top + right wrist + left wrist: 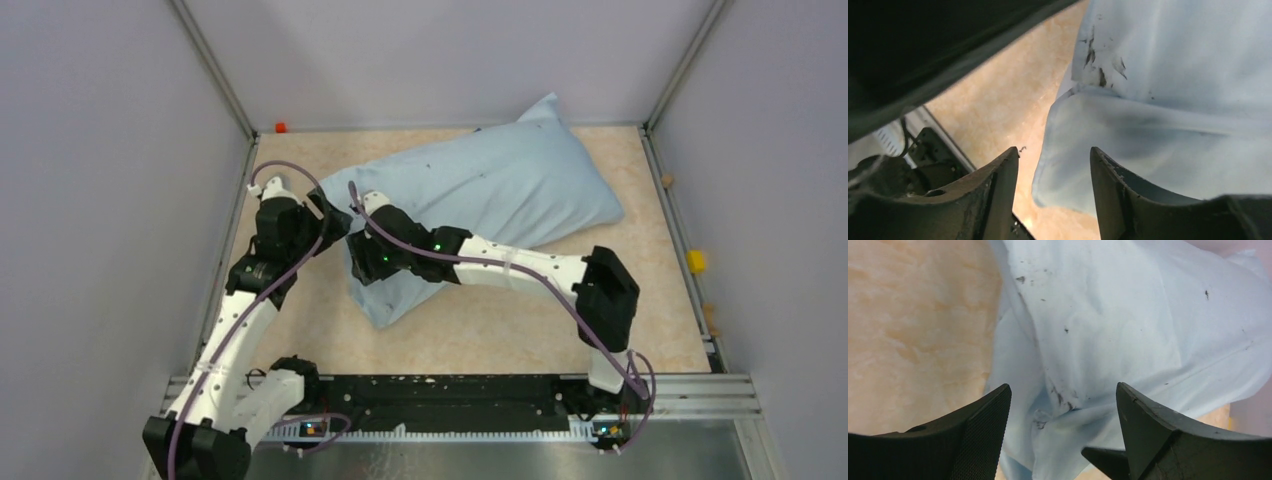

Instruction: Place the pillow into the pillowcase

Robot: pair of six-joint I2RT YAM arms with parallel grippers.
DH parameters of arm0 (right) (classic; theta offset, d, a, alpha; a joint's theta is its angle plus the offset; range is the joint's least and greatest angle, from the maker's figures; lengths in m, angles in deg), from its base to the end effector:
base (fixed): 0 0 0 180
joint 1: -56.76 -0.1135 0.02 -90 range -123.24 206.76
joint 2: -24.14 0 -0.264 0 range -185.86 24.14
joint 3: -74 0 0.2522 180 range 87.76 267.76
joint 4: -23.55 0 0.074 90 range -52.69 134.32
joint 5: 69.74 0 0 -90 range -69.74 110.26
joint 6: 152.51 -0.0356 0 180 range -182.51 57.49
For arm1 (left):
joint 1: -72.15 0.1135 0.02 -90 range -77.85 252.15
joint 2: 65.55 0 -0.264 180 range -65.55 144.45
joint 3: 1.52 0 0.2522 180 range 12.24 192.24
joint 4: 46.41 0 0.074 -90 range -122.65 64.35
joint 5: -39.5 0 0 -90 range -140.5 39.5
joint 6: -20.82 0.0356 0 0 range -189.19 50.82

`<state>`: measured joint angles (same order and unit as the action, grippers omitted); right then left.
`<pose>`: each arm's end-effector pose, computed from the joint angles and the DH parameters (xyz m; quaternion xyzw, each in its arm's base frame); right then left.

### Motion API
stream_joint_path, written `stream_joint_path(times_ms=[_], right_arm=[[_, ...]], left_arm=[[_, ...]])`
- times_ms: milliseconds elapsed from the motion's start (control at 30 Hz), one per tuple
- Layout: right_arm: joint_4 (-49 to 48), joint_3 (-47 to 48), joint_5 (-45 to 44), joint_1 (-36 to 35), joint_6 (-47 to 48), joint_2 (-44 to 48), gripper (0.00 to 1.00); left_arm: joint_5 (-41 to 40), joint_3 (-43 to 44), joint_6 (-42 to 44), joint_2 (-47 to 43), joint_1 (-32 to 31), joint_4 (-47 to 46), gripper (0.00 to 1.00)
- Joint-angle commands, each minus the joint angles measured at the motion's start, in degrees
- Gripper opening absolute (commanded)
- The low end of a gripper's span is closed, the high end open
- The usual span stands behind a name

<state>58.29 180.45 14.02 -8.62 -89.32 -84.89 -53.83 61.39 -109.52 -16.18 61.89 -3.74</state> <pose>0.1889 0.4029 0.2854 -0.2727 0.8526 0.2854 0.3424 0.1863 -0.0316 0.3196 -0.2379 0.8285 -0.1937 0.4685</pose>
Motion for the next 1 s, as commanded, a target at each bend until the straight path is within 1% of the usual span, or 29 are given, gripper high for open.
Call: stream_joint_path(times_ms=[0, 100, 200, 267, 333, 400, 500, 533, 600, 633, 733, 767, 867, 967], right_arm=[[-5.62, -2.81, -0.24, -0.36, -0.08, 12.75, 0.56], [-3.65, -3.94, -3.30, -0.28, 0.64, 16.91, 0.60], [-1.46, -4.97, -5.19, 0.78, 1.49, 20.14, 0.60], [-0.81, -6.70, -6.06, 2.07, 1.91, 22.23, 0.61], [-0.35, -8.99, -5.96, 4.09, 1.66, 24.32, 0.61], [-0.77, -11.50, -5.20, 6.17, 1.12, 26.53, 0.61], [-0.94, -14.74, -4.93, 8.53, 0.79, 29.36, 0.61], [-0.81, -15.45, -4.92, 9.06, 0.75, 30.20, 0.61], [-0.55, -16.91, -5.06, 9.91, 0.67, 31.63, 0.61], [-0.49, -17.50, -5.18, 10.35, 0.56, 32.54, 0.61], [-0.04, -19.05, -5.83, 10.83, 0.42, 34.03, 0.61], [0.14, -19.55, -5.95, 10.89, 0.42, 34.41, 0.61], [0.59, -20.48, -6.51, 11.13, 0.27, 35.00, 0.61], [0.80, -21.41, -7.27, 11.69, 0.42, 35.12, 0.61]], left_arm=[[8.25, 1.22, 1.08, 5.76, -0.02, -9.04, 0.80], [9.47, 1.11, 1.16, 9.05, -0.02, -11.14, 0.74], [6.81, 0.19, 0.48, 10.50, -0.02, -11.82, 0.71], [4.27, -0.93, 0.25, 10.34, -0.02, -12.17, 0.71], [1.88, -2.69, -0.29, 10.09, 0.02, -13.47, 0.71], [1.85, -4.71, -1.11, 10.12, 0.07, -15.74, 0.71], [2.21, -5.97, -2.12, 11.84, 0.15, -20.18, 0.66], [2.33, -5.88, -2.40, 12.81, 0.15, -20.95, 0.63], [1.59, -5.30, -3.30, 14.27, 0.28, -21.89, 0.51], [0.94, -4.97, -3.48, 14.69, 0.39, -22.28, 0.42], [-1.54, -2.56, -2.99, 15.62, 1.65, -23.73, 0.08], [-1.96, -0.90, -2.42, 16.37, 2.41, -23.75, 0.00], [-3.06, 4.48, -1.02, 20.22, 5.35, -22.56, 0.00], [-3.90, 6.99, -0.84, 23.80, 8.75, -23.27, 0.00]])
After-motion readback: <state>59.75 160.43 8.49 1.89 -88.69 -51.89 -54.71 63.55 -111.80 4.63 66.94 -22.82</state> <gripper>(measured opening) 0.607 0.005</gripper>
